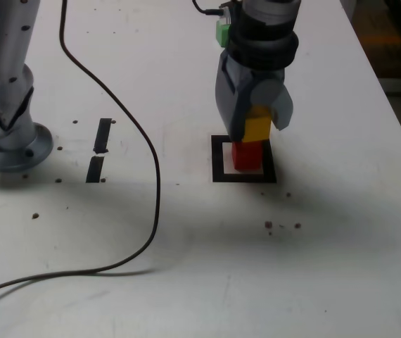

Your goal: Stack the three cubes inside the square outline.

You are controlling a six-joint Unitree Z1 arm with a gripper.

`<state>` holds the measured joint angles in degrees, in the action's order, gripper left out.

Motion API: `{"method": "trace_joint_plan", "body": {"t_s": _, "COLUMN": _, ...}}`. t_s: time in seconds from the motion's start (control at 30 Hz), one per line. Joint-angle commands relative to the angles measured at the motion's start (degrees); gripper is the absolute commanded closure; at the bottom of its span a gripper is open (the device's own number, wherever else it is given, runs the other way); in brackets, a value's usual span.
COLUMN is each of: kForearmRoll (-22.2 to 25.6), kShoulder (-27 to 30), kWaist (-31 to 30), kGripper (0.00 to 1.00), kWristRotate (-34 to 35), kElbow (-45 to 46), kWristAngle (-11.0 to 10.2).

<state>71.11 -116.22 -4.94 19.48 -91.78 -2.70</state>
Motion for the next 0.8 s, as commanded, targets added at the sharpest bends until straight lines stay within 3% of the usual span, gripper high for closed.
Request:
{"method": "trace_joint_plan", "body": {"t_s": 0.0, "kForearmRoll": 0.03, "kShoulder": -0.27, "kWaist": 0.05, "kGripper": 0.6, "kWristRotate": -0.13, "kElbow": 0.21, "kWristAngle": -0.04}}
{"method": "trace_joint_plan", "body": {"t_s": 0.43, "kForearmRoll": 0.33, "kShoulder": -1.57, "kWaist": 0.37, "kGripper": 0.58, "kWristRotate": -1.1, "kElbow": 0.49, "kWristAngle": -0.37}}
{"method": "trace_joint_plan", "body": {"t_s": 0.63, "kForearmRoll": 0.52, "kShoulder": -1.81, "kWaist": 0.37, "kGripper": 0.41, "kWristRotate": -1.29, "kElbow": 0.96, "kWristAngle": -0.61}}
{"method": "trace_joint_plan", "body": {"t_s": 0.77, "kForearmRoll": 0.6, "kShoulder": -1.87, "kWaist": 0.37, "kGripper": 0.38, "kWristRotate": -1.46, "kElbow": 0.37, "kWristAngle": 0.11}}
